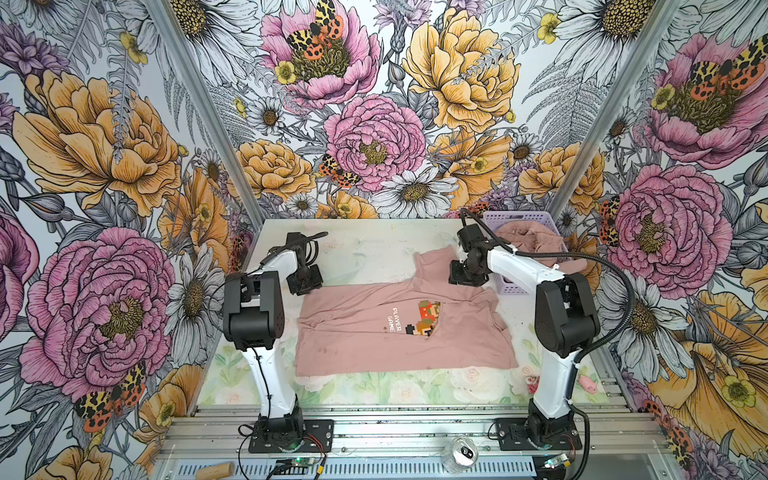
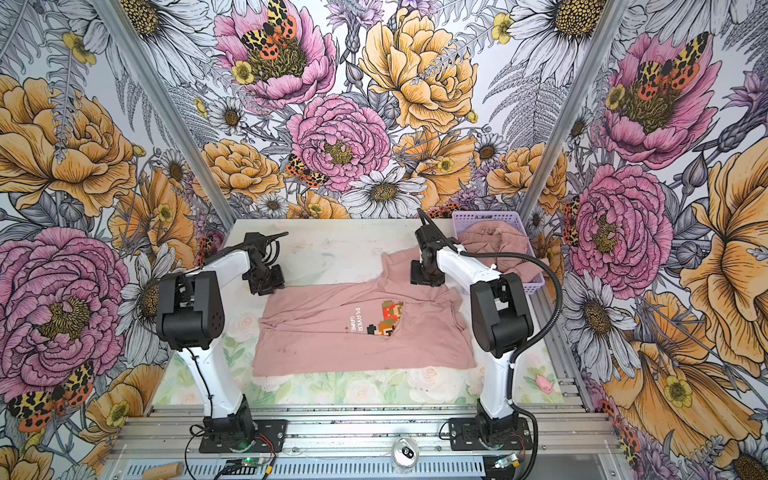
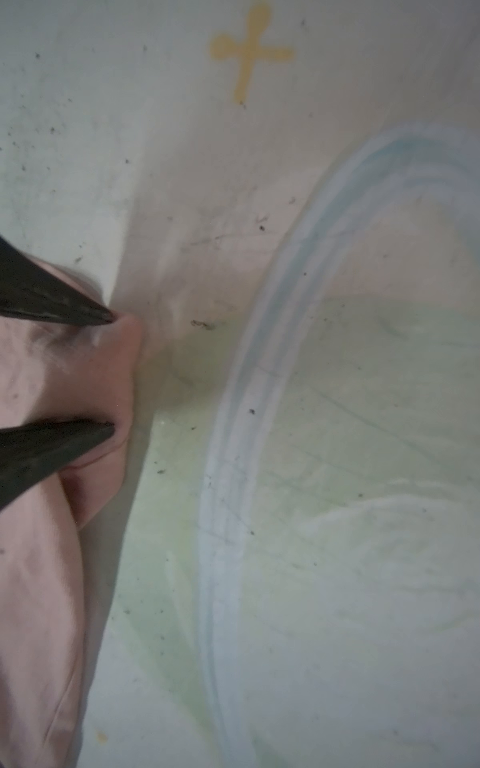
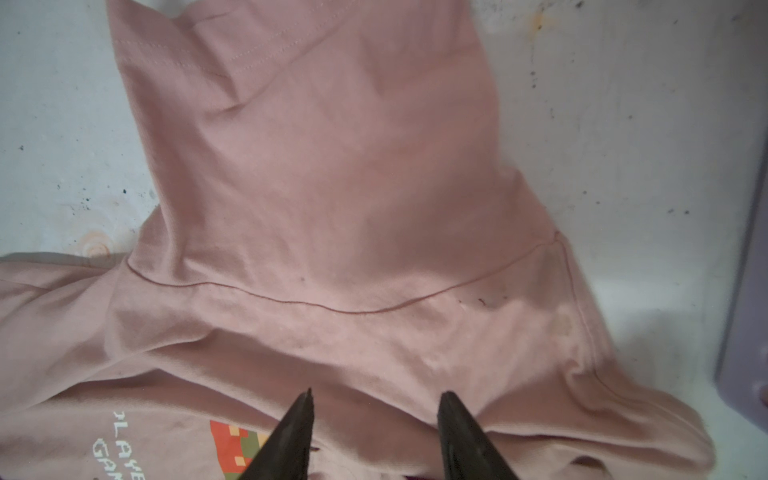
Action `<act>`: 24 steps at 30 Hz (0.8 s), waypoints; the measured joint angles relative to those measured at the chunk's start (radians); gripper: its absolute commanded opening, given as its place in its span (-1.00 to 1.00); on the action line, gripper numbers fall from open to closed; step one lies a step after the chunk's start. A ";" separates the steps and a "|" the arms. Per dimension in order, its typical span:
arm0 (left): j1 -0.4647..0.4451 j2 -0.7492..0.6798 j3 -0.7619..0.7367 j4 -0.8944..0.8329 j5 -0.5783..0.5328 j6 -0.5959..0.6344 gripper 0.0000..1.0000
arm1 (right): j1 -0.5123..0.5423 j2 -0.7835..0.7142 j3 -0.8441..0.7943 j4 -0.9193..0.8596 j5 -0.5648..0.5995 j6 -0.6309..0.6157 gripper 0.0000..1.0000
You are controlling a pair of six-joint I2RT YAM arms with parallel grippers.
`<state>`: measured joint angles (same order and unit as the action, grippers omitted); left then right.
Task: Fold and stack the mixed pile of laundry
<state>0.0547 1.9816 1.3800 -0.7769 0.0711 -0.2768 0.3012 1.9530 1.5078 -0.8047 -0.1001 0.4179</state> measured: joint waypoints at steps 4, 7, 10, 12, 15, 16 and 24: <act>0.000 -0.069 -0.065 -0.043 0.008 0.001 -0.22 | 0.000 0.000 -0.007 0.000 -0.003 0.000 0.02; 0.000 -0.150 -0.102 -0.077 0.006 0.001 -0.22 | 0.000 0.000 -0.016 -0.003 -0.003 0.000 0.02; 0.000 -0.249 -0.122 -0.103 -0.003 0.000 -0.21 | 0.000 0.000 -0.018 -0.007 -0.003 0.000 0.02; 0.000 -0.292 -0.122 -0.106 -0.019 0.000 -0.20 | 0.000 0.000 -0.018 -0.007 -0.003 0.000 0.02; 0.000 -0.316 -0.114 -0.109 -0.049 0.000 -0.20 | 0.000 0.000 -0.018 -0.007 -0.003 0.000 0.02; 0.001 -0.307 -0.106 -0.109 -0.056 0.000 -0.20 | 0.000 0.000 -0.018 -0.007 -0.003 0.000 0.02; 0.001 -0.142 -0.043 -0.057 -0.065 0.001 -0.22 | 0.000 -0.008 -0.023 -0.007 -0.003 0.001 0.02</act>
<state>0.0555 1.8400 1.3365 -0.8337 0.0063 -0.2760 0.3012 1.9446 1.4853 -0.8116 -0.1028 0.4191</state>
